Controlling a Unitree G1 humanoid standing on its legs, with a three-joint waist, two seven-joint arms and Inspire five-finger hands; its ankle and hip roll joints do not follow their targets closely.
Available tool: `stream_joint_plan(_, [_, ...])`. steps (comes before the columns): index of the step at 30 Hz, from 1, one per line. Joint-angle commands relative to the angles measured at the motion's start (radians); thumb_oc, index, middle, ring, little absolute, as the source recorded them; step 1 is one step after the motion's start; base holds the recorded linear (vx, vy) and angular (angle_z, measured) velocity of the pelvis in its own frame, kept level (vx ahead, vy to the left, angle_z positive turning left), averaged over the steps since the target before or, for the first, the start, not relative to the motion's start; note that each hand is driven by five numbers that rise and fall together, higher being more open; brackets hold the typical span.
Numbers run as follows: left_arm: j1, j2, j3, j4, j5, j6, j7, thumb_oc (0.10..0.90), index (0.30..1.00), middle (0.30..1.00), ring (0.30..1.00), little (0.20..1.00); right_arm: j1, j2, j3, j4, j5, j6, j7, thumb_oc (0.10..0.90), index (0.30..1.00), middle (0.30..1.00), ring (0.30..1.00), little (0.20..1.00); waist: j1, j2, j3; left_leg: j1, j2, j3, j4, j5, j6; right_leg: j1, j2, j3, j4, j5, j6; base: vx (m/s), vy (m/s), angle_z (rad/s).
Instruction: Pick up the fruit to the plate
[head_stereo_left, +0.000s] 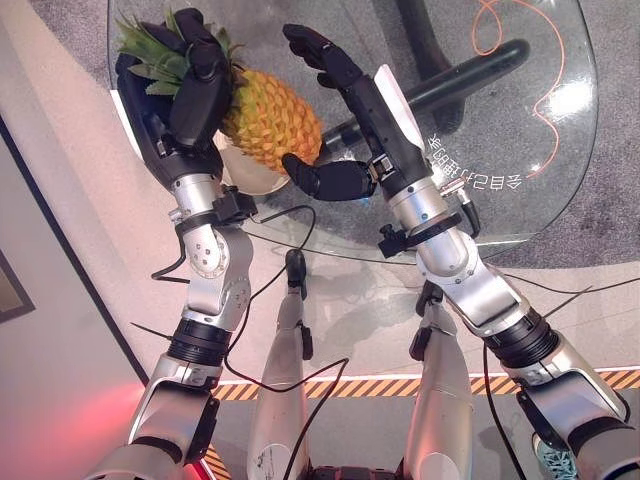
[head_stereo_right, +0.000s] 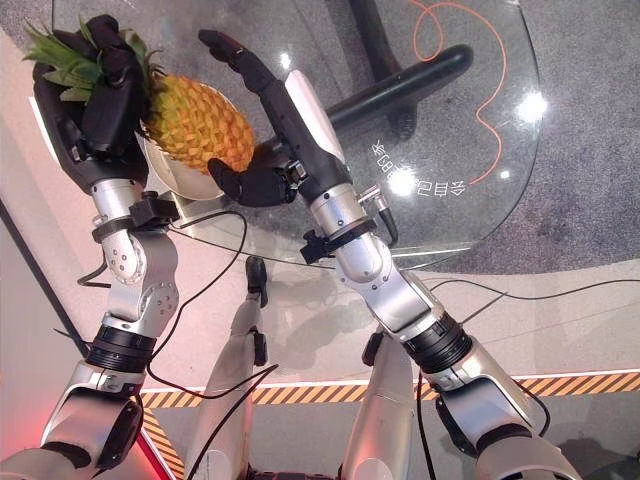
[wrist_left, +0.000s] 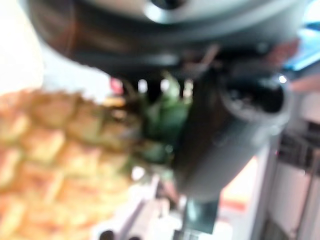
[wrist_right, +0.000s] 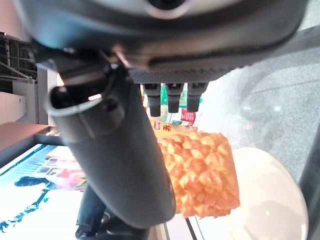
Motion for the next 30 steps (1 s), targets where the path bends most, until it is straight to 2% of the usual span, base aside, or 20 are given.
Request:
stream_joint_plan(1, [-0.158,0.051,0.054,-0.085,0.112,-0.165,0.032,0.100,0.300,0.300,0.300,0.200,-0.126,0.060,-0.052,-0.158,0.009,-0.121,-0.024,0.800,0.900,0.900,0.900,0.900,0.019,-0.022,-0.021,0.043,0.027,0.004,-0.001,-0.019,-0.002,0.041,0.015,-0.010,-0.098,0.085,0.007,0.00,0.000,0.00])
stream_joint_plan(18, [-0.162,0.071,0.076,-0.038,0.226,-0.191,0.166,0.100,0.300,0.300,0.300,0.200,-0.088,0.026,-0.127,-0.133,-0.033,-0.155,-0.157,0.800,0.900,0.900,0.900,0.900,0.001,-0.024,-0.021,0.050,0.032,0.014,-0.003,-0.021,-0.005,0.042,0.018,-0.002,-0.101,0.085,0.010,0.00,0.000,0.00])
stream_joint_plan(30, [-0.150,0.096,0.102,0.005,0.252,-0.222,0.196,0.100,0.300,0.300,0.300,0.200,0.004,-0.014,-0.238,-0.034,-0.063,-0.205,-0.328,0.800,0.900,0.900,0.900,0.900,-0.022,-0.027,-0.021,0.055,0.038,0.024,-0.004,-0.027,-0.004,0.037,0.019,0.007,-0.101,0.086,0.012,0.00,0.000,0.00])
